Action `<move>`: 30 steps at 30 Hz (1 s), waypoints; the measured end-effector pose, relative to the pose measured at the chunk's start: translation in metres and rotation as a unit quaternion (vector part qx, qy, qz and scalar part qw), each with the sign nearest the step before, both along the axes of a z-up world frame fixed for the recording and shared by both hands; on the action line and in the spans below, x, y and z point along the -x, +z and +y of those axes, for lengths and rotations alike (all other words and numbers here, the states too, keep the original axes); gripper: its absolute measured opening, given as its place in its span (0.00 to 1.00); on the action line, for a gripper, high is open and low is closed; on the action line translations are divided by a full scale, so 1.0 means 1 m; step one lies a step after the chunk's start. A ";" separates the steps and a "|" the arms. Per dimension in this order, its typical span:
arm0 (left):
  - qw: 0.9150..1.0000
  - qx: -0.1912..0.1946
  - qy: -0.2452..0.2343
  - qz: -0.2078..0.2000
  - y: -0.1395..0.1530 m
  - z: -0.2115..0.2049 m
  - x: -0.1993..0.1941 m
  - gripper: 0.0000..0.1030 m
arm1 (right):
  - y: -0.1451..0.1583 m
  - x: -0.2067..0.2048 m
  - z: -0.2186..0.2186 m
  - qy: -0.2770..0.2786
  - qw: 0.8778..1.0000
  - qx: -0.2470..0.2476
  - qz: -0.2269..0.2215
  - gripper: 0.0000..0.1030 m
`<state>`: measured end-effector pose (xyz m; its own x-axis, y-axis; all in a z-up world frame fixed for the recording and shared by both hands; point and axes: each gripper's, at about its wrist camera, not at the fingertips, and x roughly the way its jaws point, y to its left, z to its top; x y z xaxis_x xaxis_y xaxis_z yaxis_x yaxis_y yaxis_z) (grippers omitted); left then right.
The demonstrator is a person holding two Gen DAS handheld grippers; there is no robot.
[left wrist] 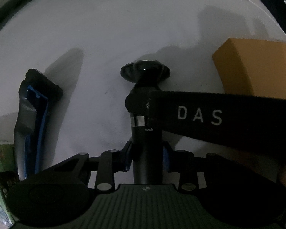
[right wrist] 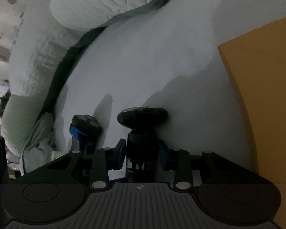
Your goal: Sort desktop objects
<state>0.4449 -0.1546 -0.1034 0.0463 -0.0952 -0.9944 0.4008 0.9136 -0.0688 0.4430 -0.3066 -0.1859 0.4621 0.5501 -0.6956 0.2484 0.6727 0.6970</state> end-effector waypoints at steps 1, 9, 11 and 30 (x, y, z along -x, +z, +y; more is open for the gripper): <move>1.000 0.003 0.001 -0.001 0.003 0.001 0.000 0.33 | 0.001 0.001 -0.001 0.000 1.000 -0.001 -0.002 0.37; 0.999 0.037 0.015 -0.026 0.037 0.010 0.002 0.33 | 0.025 0.005 -0.002 -0.005 1.000 -0.010 -0.028 0.37; 0.998 0.044 0.017 -0.036 0.046 0.011 0.003 0.33 | 0.035 0.007 -0.003 -0.007 0.999 -0.010 -0.036 0.37; 0.982 0.135 0.047 -0.125 0.149 0.046 0.111 0.33 | 0.179 0.082 0.016 0.022 0.991 0.013 -0.129 0.37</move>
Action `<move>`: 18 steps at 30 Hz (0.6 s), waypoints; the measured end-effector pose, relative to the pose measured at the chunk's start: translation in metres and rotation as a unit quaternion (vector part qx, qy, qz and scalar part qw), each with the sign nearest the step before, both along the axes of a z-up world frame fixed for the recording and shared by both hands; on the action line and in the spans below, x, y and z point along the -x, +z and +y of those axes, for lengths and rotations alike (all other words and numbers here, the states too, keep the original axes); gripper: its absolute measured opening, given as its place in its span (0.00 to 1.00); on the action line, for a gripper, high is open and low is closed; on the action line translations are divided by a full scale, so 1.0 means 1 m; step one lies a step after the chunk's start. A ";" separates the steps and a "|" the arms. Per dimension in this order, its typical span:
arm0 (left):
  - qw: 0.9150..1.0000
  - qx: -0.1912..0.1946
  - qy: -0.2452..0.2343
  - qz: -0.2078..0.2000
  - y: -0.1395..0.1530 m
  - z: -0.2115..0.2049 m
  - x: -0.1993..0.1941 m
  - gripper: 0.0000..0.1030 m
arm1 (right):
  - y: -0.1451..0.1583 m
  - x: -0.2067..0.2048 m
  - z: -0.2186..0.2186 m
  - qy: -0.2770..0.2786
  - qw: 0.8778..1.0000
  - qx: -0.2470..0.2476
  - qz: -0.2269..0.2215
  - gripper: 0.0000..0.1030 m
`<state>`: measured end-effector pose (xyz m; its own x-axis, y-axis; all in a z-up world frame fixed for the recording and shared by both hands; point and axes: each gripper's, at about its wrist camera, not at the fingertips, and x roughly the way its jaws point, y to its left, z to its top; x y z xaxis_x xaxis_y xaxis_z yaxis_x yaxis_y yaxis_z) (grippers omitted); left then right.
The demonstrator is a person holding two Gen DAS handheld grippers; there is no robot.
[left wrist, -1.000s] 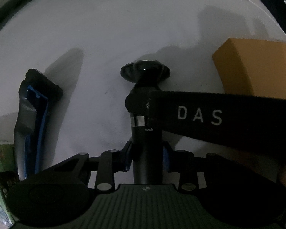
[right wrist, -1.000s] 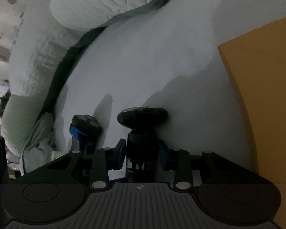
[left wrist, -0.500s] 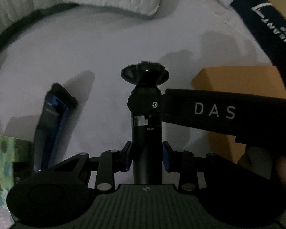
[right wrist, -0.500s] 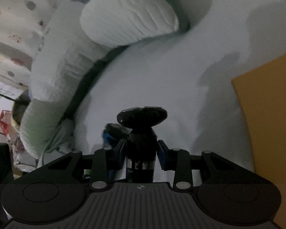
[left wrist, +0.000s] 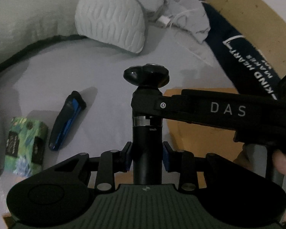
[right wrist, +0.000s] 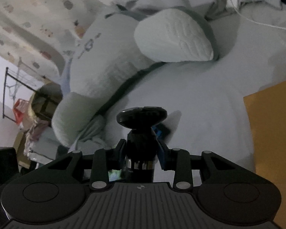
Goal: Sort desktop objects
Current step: 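Lift the black stick and carry it toward the cardboard box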
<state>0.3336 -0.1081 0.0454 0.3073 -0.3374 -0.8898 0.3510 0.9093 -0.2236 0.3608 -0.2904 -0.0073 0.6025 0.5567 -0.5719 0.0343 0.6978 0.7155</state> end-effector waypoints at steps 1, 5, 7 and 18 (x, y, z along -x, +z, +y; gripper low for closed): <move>1.000 0.003 0.002 -0.004 0.007 0.003 0.010 0.33 | 0.006 0.006 0.003 0.002 1.000 0.001 -0.003 0.37; 1.000 0.014 0.009 -0.017 0.012 0.014 0.034 0.33 | 0.030 0.033 0.017 0.016 1.000 0.010 -0.016 0.37; 0.999 0.022 0.012 -0.024 0.007 0.026 0.044 0.33 | 0.041 0.050 0.023 0.023 0.999 0.011 -0.023 0.37; 0.995 0.066 0.042 -0.058 0.031 0.081 0.122 0.33 | 0.091 0.127 0.071 0.079 0.995 0.021 -0.059 0.37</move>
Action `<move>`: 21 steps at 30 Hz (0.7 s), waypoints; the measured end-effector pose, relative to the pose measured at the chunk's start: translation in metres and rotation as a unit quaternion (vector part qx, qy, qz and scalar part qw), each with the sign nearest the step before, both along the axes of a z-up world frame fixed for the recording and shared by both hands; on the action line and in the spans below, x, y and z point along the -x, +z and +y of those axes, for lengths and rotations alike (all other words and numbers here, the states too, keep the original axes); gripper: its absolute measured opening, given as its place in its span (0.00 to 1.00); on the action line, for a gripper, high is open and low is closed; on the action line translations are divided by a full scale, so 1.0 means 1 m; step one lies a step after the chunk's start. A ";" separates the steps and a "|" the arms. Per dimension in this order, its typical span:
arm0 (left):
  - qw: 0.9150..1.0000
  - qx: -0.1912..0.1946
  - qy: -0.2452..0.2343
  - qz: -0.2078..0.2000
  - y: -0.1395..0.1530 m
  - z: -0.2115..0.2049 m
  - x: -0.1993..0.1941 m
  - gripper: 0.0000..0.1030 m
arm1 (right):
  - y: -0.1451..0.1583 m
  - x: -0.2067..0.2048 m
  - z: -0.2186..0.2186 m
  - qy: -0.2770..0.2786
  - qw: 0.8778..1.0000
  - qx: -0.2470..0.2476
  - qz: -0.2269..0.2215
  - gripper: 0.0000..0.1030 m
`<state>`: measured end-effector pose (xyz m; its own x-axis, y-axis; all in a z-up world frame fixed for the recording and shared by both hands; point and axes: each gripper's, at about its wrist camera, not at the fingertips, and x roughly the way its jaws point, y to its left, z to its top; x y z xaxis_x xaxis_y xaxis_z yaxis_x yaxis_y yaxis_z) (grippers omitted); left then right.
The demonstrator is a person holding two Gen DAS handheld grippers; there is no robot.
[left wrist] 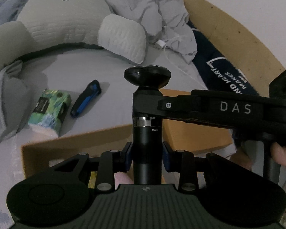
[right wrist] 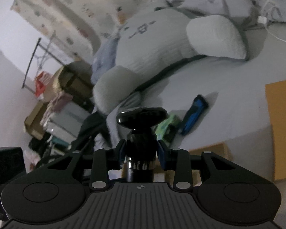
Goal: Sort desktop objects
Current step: 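Lift the black stick and carry it toward the cardboard box, then lower the black stick into the box beside the yellow bottle with both tools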
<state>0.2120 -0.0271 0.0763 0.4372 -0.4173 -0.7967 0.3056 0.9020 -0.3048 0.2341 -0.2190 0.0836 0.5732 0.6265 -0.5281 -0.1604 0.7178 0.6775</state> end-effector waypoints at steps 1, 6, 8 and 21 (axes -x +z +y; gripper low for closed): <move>1.000 0.002 0.003 -0.004 0.003 0.005 0.008 0.33 | 0.004 0.007 0.005 0.005 1.000 0.000 -0.002 0.37; 1.000 0.019 0.016 -0.016 0.008 0.024 0.043 0.33 | 0.020 0.040 0.028 0.029 0.999 0.009 -0.012 0.37; 0.999 0.023 0.020 -0.018 0.007 0.030 0.056 0.33 | 0.024 0.052 0.036 0.039 0.999 0.014 -0.014 0.37; 0.997 0.052 0.048 0.017 -0.047 0.053 0.083 0.33 | -0.003 0.097 0.070 0.081 0.996 0.046 0.006 0.37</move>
